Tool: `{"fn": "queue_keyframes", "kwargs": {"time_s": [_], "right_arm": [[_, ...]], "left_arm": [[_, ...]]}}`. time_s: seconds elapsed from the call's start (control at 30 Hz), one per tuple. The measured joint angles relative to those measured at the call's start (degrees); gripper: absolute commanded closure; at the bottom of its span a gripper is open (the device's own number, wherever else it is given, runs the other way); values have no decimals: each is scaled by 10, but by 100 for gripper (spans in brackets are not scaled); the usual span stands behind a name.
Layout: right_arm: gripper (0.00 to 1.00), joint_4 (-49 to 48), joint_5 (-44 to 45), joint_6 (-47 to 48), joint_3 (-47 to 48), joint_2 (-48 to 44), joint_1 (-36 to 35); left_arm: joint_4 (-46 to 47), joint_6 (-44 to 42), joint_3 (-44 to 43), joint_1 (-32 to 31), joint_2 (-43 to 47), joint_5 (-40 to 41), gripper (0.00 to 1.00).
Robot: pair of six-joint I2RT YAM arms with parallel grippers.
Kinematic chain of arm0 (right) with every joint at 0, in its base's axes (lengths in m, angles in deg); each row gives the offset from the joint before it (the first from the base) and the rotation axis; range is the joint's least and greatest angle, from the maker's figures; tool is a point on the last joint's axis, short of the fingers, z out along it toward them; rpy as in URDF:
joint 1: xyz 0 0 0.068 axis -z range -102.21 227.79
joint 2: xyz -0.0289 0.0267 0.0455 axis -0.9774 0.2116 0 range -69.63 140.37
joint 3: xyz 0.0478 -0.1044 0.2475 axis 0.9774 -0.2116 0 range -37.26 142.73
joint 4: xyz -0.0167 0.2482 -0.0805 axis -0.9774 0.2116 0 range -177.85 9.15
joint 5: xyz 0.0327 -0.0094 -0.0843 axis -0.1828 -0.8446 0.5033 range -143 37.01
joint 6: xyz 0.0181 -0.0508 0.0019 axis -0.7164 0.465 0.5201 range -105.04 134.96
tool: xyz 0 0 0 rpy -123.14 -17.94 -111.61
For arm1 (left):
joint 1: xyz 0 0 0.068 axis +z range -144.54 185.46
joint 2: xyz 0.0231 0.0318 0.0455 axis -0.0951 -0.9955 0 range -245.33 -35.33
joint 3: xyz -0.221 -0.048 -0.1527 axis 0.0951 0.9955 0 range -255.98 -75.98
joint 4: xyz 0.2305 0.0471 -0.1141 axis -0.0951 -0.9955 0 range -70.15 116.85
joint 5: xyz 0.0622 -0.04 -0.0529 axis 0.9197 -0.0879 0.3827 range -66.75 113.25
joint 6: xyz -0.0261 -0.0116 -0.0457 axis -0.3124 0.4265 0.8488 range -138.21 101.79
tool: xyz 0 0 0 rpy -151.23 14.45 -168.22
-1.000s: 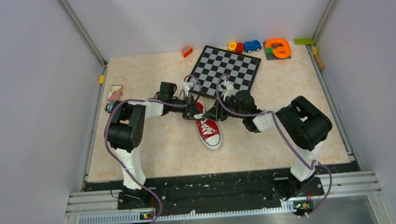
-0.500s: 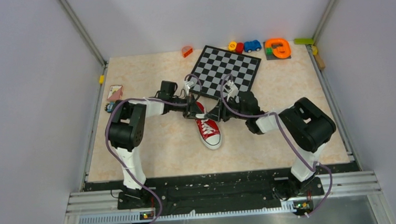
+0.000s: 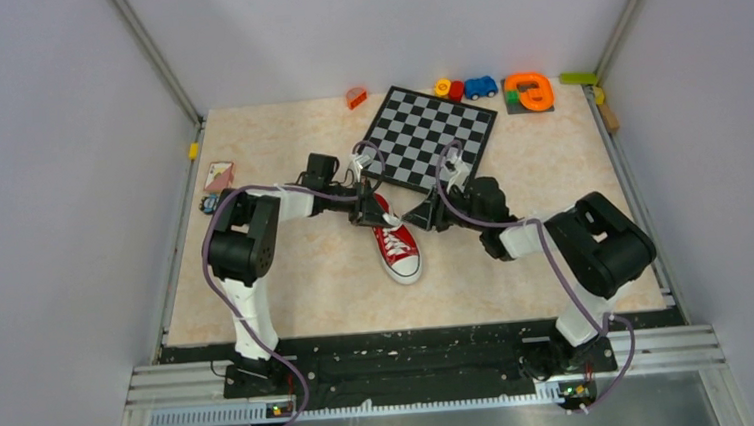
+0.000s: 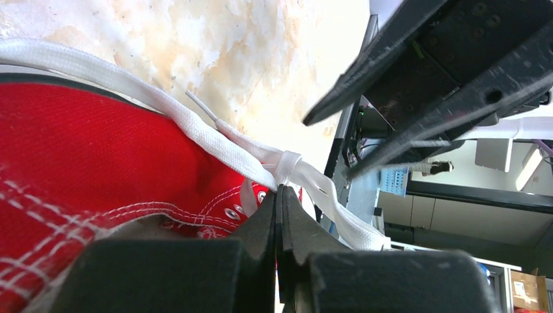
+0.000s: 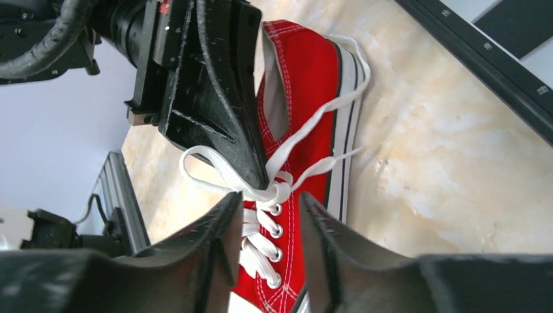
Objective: Tie the shoes
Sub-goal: Cross the shoelace with the shoelace.
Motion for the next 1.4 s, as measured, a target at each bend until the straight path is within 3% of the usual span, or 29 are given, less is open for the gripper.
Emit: {"fn": "queue_keyframes", "kwargs": {"time_s": [0.13,0.3,0.9,1.17,1.4], "right_arm": [[89,-2,8,-3,-21,-13,9],[98,-24,2,-16,-45,-10,10],[95,-90,-8,-44,-19,70,-24],[82,-104,-7,-49,-14,92,-30],[81,-126,-10,-43,-5,101,-30]], "left_arm": [[-6,-2,-2,0,0,0,100],[-14,-5,-4,0,0,0,100],[-33,-11,-8,0,0,2,100],[-37,-14,-9,0,0,2,100],[-38,-18,-9,0,0,2,100]]}}
